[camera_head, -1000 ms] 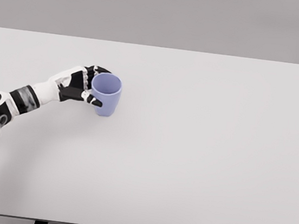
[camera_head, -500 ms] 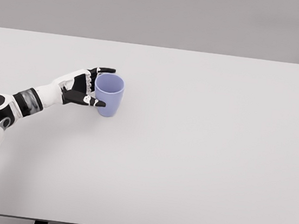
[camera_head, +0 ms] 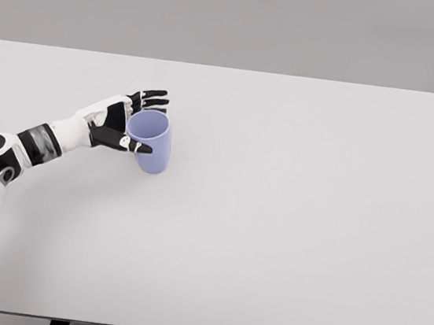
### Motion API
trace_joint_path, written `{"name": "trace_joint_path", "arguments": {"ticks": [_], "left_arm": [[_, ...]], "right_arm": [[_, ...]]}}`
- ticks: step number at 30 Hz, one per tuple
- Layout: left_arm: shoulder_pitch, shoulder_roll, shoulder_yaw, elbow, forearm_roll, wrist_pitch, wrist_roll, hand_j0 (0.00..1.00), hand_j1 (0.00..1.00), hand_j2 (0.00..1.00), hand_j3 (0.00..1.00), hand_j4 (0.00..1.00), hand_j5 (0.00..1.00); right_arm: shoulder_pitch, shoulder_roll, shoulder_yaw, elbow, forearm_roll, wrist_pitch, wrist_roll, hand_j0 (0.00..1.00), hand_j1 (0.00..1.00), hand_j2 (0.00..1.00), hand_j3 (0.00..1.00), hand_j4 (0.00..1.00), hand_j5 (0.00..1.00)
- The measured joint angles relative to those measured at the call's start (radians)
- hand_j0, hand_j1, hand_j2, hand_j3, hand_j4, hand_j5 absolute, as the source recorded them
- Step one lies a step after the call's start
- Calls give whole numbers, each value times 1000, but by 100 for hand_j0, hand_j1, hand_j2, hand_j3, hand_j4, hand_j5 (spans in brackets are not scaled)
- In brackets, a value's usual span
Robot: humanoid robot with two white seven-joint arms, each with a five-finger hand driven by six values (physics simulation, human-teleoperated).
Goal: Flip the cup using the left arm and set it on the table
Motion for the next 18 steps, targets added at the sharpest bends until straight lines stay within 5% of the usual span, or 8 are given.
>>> {"name": "trace_joint_path", "arguments": {"ticks": [13,18], "left_arm": [[-15,12,32,-38,2,1,0,100,100,100,100,100,100],[-132,66,32,-39,1,-1,0,100,100,100,100,100,100]], "right_arm": [[0,0,0,0,0,0,0,100,100,100,100,100,100],[0,0,0,0,0,0,0,100,100,100,100,100,100]]}}
